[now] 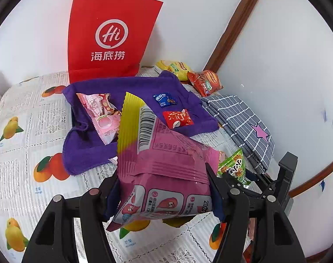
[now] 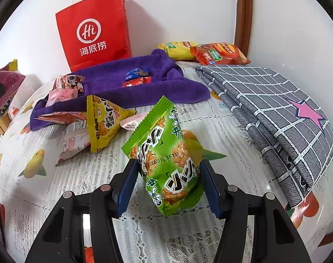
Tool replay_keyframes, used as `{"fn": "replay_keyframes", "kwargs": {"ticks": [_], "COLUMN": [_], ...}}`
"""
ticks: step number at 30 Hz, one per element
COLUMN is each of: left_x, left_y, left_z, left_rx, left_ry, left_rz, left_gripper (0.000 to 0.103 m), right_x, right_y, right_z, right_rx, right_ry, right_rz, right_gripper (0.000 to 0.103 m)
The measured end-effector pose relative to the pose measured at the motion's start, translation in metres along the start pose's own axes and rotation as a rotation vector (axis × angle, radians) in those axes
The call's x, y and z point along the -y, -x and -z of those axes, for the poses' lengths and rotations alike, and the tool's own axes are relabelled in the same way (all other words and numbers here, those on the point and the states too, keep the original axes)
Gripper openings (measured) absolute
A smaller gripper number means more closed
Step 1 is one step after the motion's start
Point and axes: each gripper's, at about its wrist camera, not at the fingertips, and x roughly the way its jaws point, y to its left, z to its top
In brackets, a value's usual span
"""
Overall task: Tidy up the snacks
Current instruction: 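Lift both held packets and carry them over the purple towel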
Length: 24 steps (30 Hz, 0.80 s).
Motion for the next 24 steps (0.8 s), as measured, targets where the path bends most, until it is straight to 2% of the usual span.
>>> {"fn": "replay_keyframes", "kwargs": {"ticks": [10, 17, 20, 24], "left_x": [0.007, 0.018, 0.018, 0.016], "left_y": [-0.007, 0.013, 0.020, 0.020], "left_z": [-0.007, -0.021, -0.028, -0.039], "left_rx": [-0.024, 0.017, 0.038, 0.056], "left_ry": [-0.006, -0.048, -0.049, -0.034], "left_rz": [0.014, -0.019, -0.032, -0.047], "left_gripper": [0.065, 0.065, 0.065, 0.065], "right_x": [0.006, 0.007, 0.006, -0.002], "right_y": [-0.006, -0.006, 0.000, 0.010], "right_z": [0.000, -0.003, -0.012, -0.038], "right_rx": [-0.021, -0.056, -0.048, -0.016], "right_ry": [-0.042, -0.049, -0.068, -0.042], "right_rz": [0.021, 0.020, -0.031, -0.035], "right_gripper": [0.057, 0.057, 0.057, 0.057]}}
